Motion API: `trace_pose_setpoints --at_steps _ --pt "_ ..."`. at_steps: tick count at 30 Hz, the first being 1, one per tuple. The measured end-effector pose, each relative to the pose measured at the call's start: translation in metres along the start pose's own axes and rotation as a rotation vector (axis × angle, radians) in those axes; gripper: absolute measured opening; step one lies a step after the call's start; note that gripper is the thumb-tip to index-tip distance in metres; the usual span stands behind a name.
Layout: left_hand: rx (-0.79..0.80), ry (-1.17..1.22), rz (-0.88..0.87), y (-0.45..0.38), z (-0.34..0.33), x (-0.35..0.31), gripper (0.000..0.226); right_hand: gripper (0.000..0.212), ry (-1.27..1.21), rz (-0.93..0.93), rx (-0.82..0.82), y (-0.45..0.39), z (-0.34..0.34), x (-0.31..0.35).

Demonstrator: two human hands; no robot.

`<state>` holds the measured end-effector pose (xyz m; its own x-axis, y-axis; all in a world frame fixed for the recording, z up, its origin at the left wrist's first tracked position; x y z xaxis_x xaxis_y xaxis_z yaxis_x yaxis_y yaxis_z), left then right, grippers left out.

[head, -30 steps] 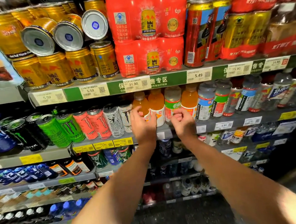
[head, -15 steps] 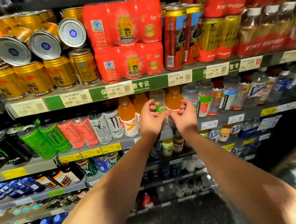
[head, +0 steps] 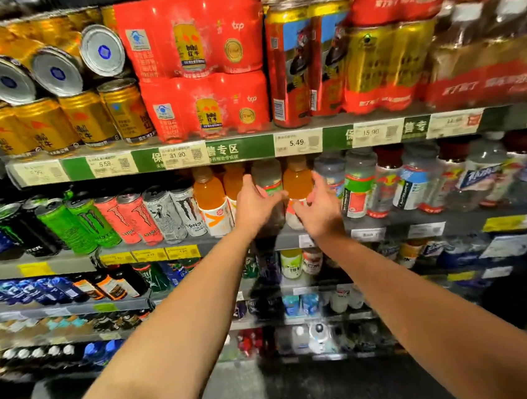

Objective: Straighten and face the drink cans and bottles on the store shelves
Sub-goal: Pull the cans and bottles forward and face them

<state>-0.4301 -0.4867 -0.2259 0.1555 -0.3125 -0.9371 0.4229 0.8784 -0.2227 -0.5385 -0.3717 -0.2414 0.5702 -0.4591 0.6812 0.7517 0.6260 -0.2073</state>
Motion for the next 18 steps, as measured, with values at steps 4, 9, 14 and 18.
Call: trace_pose_setpoints --at_steps 4,9,14,18 --pt "-0.073 0.013 0.003 0.003 0.003 -0.004 0.055 0.07 0.118 0.101 0.073 -0.002 0.008 0.008" --pt "-0.187 -0.198 -0.113 0.013 0.011 -0.013 0.063 0.069 0.187 0.082 0.029 -0.003 0.02 0.018" --pt "-0.103 -0.09 -0.1 0.023 0.013 -0.007 0.071 0.067 0.259 0.093 -0.109 0.012 0.022 0.014" --pt "-0.057 -0.005 -0.044 0.025 0.011 -0.001 0.091 0.073 0.177 0.038 -0.12 0.024 0.012 0.003"
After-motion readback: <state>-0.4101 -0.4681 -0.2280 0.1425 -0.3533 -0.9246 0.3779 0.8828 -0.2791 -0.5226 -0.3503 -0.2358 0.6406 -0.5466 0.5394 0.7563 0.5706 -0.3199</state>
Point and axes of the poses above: each hand's wrist, its own y-axis away from the middle knuckle, its own z-axis out of the back of the hand, x = y × z, the point moved 3 cm from there along -y, towards the middle knuckle, and after that the axes turned 12 degrees about y, right-handed, at the moved point
